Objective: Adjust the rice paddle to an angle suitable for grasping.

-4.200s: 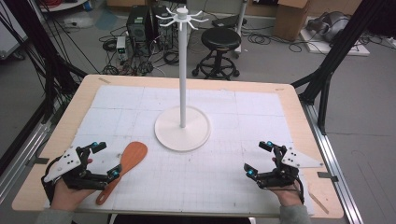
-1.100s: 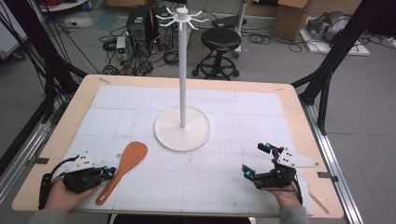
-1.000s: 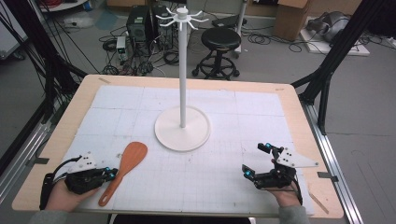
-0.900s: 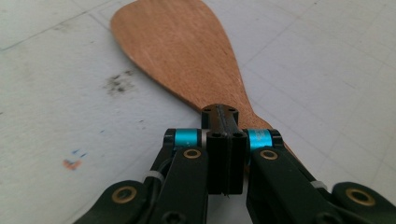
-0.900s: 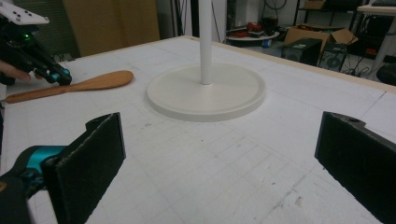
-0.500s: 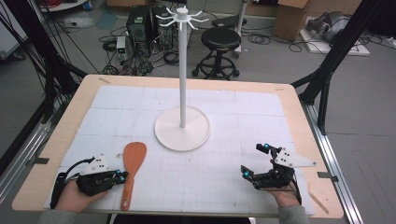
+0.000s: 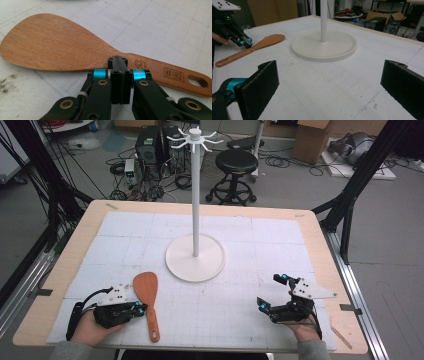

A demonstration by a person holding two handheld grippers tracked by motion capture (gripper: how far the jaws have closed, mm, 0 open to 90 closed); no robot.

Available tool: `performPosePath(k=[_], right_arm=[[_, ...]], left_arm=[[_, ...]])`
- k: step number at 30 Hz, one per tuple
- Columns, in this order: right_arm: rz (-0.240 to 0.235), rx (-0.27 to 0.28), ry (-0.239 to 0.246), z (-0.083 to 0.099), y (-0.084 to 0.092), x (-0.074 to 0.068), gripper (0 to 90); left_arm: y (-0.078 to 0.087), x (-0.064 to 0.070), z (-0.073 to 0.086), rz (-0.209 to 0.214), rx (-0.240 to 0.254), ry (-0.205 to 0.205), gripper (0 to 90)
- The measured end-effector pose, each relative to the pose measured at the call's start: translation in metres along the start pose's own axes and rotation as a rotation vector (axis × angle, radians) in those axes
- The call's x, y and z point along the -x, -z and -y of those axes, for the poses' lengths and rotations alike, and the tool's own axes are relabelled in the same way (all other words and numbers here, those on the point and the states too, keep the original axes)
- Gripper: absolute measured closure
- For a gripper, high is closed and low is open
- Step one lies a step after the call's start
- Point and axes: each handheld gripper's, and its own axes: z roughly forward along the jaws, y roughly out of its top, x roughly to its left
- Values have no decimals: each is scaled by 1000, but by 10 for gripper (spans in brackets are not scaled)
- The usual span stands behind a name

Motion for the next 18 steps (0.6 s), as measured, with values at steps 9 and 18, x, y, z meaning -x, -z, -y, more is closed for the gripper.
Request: performPosePath(k=[9, 18], right_arm=[[0, 25, -13, 0, 1, 0, 2], [-7, 29, 1, -1, 1, -1, 2]], left_arm=[[2, -3, -17, -5, 50, -21, 897], [-20, -20, -46, 3, 27, -20, 897]])
